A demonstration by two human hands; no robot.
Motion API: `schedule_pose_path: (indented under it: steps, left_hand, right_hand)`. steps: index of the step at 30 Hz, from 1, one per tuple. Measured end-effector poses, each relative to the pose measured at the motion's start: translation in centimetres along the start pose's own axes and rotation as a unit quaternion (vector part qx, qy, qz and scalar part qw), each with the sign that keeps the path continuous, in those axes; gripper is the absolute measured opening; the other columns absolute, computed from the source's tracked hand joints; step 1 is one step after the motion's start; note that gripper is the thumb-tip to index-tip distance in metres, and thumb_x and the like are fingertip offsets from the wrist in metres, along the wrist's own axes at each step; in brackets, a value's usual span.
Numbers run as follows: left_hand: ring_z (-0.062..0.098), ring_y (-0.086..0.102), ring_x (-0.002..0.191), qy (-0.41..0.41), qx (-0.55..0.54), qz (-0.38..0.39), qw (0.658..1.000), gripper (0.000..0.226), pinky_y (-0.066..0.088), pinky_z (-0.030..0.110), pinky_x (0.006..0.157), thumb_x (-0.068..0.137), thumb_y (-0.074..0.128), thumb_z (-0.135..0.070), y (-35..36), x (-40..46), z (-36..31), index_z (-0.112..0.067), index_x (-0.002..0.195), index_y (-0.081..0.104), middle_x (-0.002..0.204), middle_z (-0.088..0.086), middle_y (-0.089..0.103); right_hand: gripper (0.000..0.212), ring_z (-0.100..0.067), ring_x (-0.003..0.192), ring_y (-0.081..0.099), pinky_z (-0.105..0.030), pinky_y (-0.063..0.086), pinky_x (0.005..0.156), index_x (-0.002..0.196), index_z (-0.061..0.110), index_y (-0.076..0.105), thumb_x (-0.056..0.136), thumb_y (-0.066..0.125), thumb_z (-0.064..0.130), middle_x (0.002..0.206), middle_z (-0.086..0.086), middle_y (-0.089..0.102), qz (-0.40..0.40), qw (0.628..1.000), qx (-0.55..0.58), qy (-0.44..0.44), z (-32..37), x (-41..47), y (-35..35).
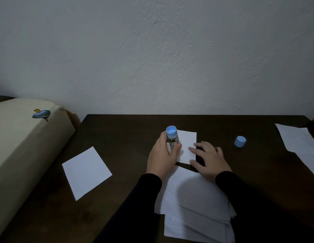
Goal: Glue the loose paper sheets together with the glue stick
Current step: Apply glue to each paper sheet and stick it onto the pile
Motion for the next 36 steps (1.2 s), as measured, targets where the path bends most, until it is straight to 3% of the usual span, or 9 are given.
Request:
schedule_pose_path:
  steps: [4,12,15,18,21,25,30,36]
  left_hand:
    - [0.002,0.053,0.078,0.016,0.01,0.051,0.999,0.024,0.04,0.017,0.064,0.093,0.059,-0.036,0.9,-0.6,-0.6,-0.036,0.114,0.046,0.104,-0.018,0.057]
    - [0.003,0.05,0.063,0.078,0.113,0.076,0.988,0.022,0.03,0.016,0.054,0.091,0.06,-0.035,1.4,-1.3,-1.6,-0.038,0.094,0.039,0.089,-0.018,0.054]
    - [0.006,0.052,0.072,0.095,0.139,0.083,0.982,0.017,0.035,0.02,0.059,0.091,0.06,-0.034,1.2,-1.1,-2.0,-0.03,0.1,0.046,0.091,-0.014,0.058]
    - [0.004,0.054,0.085,0.065,0.134,0.087,0.985,0.022,0.044,0.025,0.071,0.09,0.061,-0.028,0.6,-0.6,-1.7,-0.031,0.109,0.049,0.096,-0.014,0.059]
    - [0.003,0.052,0.092,0.022,0.124,0.093,0.988,0.031,0.042,0.025,0.078,0.09,0.063,-0.028,-0.1,-0.1,-1.2,-0.035,0.115,0.047,0.102,-0.018,0.055]
    - [0.004,0.05,0.093,0.002,0.138,0.104,0.985,0.038,0.039,0.026,0.079,0.09,0.063,-0.029,-1.0,0.1,-0.7,-0.036,0.122,0.044,0.102,-0.019,0.051]
    - [0.007,0.053,0.099,-0.03,0.14,0.074,0.987,0.033,0.045,0.03,0.083,0.089,0.063,-0.027,-2.0,0.4,0.3,-0.035,0.114,0.045,0.106,-0.016,0.057]
    - [0.01,0.057,0.097,-0.027,0.149,0.033,0.988,0.03,0.043,0.029,0.076,0.09,0.06,-0.024,-2.9,0.5,0.8,-0.035,0.11,0.041,0.102,-0.014,0.058]
  right_hand:
    - [0.049,-0.006,0.132,0.022,-0.026,0.013,0.095,0.139,0.041,0.043,0.091,0.05,0.048,0.141,0.012,0.037,-0.001,0.999,0.017,-0.042,0.1,-0.4,-0.3]
    - [0.05,-0.009,0.128,0.028,-0.032,0.021,0.098,0.125,0.036,0.052,0.08,0.043,0.055,0.135,0.012,0.04,-0.009,0.998,0.026,-0.048,0.0,-0.3,-0.3]
    - [0.049,-0.009,0.127,0.03,-0.033,0.022,0.097,0.124,0.036,0.053,0.08,0.043,0.054,0.133,0.012,0.042,-0.011,0.999,0.026,-0.045,0.0,-0.3,-0.3]
    - [0.049,-0.009,0.129,0.028,-0.033,0.02,0.099,0.13,0.038,0.05,0.083,0.047,0.052,0.136,0.012,0.04,-0.005,0.999,0.026,-0.042,0.0,-0.3,-0.2]
    - [0.047,-0.008,0.131,0.025,-0.031,0.017,0.099,0.133,0.039,0.048,0.087,0.053,0.048,0.138,0.013,0.038,-0.001,0.999,0.028,-0.035,0.0,-0.2,-0.2]
    - [0.048,-0.008,0.132,0.025,-0.03,0.015,0.099,0.135,0.039,0.047,0.088,0.054,0.046,0.139,0.012,0.037,0.005,0.999,0.036,-0.028,0.2,-0.2,-0.4]
    - [0.048,-0.009,0.132,0.025,-0.032,0.015,0.102,0.136,0.038,0.047,0.088,0.054,0.046,0.139,0.012,0.038,0.003,0.999,0.037,-0.029,0.2,-0.3,-0.5]
    - [0.048,-0.008,0.131,0.026,-0.031,0.015,0.102,0.135,0.037,0.049,0.088,0.054,0.045,0.137,0.012,0.04,-0.011,0.999,0.037,-0.032,0.3,-0.4,-0.5]
Point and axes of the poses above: each hand's wrist, its own x-axis towards the middle knuckle, its own y-axis out of the palm, z = x × y, the point moved 3 cm from there along x, towards the middle knuckle
